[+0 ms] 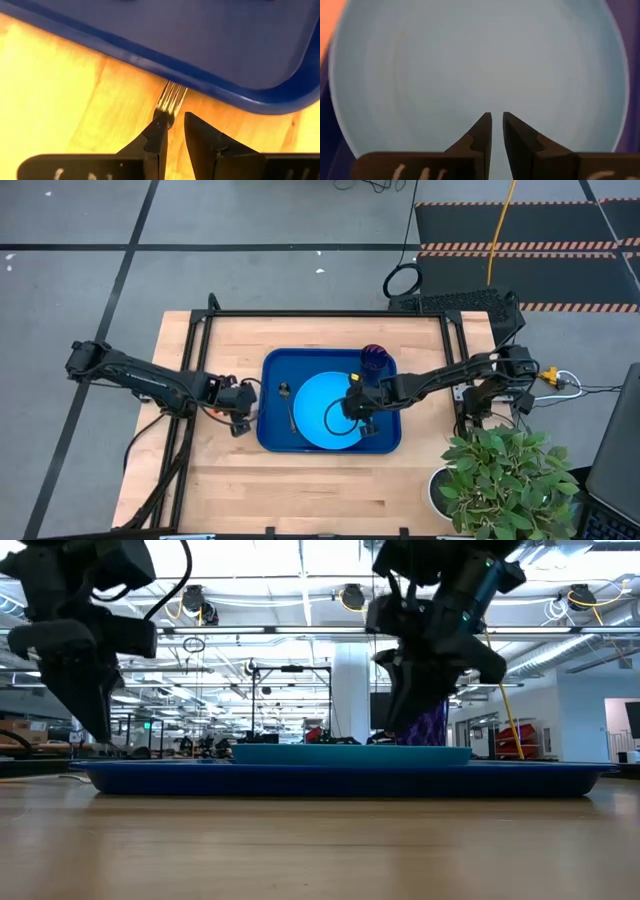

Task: Pick and place plate/cup/fork/spoon on tray
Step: Put the orange fork on the blue serving tray to the left of the black spoon

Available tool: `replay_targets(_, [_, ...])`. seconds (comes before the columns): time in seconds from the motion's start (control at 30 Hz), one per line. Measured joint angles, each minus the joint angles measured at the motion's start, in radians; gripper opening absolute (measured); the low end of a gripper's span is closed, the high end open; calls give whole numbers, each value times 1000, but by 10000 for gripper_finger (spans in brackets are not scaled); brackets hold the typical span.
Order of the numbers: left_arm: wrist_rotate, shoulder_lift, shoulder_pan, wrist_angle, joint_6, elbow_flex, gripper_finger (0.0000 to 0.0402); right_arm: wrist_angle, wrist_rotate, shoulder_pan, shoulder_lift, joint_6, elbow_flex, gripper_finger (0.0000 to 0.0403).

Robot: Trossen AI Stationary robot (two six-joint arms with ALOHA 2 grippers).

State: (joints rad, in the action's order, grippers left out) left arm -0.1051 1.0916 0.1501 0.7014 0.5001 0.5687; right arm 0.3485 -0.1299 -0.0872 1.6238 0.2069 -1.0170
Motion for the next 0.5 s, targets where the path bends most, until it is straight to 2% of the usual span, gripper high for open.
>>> replay_targets(0.13, [13, 3, 0, 34, 3, 20, 68, -4, 0, 0, -1, -23, 13, 41])
replay_targets(0.23, [102, 32, 0, 52, 4, 6, 78, -6, 0, -2, 0, -24, 15, 41])
replay_targets(0.33, [178, 75, 1, 104, 8, -1, 108, -31, -2, -2, 0, -14, 15, 41])
replay_targets(0.5, [176, 119, 4, 140, -27, -2, 179, -46, -3, -2, 0, 11, 15, 41])
